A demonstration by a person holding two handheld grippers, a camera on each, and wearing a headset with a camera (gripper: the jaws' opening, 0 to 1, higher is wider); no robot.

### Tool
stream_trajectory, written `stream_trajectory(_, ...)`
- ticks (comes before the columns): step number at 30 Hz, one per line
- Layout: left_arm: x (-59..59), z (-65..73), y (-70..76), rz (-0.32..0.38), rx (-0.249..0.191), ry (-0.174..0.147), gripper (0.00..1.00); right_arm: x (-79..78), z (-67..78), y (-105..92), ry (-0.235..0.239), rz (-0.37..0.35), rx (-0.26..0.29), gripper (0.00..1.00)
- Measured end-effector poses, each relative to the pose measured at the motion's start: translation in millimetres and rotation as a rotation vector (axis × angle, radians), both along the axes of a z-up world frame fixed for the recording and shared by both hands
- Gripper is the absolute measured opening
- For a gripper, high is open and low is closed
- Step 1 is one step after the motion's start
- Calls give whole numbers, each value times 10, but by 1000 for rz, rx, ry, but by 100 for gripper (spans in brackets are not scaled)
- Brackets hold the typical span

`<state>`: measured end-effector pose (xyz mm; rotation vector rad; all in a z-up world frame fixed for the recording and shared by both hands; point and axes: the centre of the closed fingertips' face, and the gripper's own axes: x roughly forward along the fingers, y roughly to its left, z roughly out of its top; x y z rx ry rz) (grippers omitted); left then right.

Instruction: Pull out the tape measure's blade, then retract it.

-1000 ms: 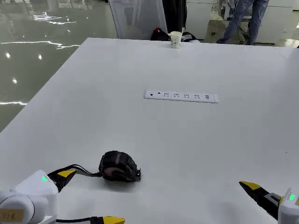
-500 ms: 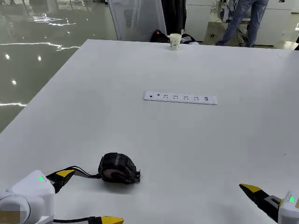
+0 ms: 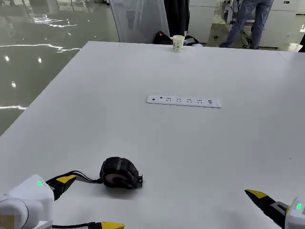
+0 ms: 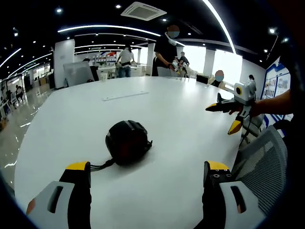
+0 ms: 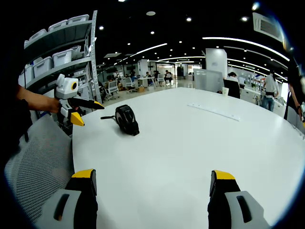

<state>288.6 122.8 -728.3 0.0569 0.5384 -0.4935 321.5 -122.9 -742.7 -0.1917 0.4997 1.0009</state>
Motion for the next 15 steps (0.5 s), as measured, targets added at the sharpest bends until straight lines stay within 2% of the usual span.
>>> stream_trajectory(15,3,15,17,0,1,-12,99,-3,15,-11,-3,-2,-1,99)
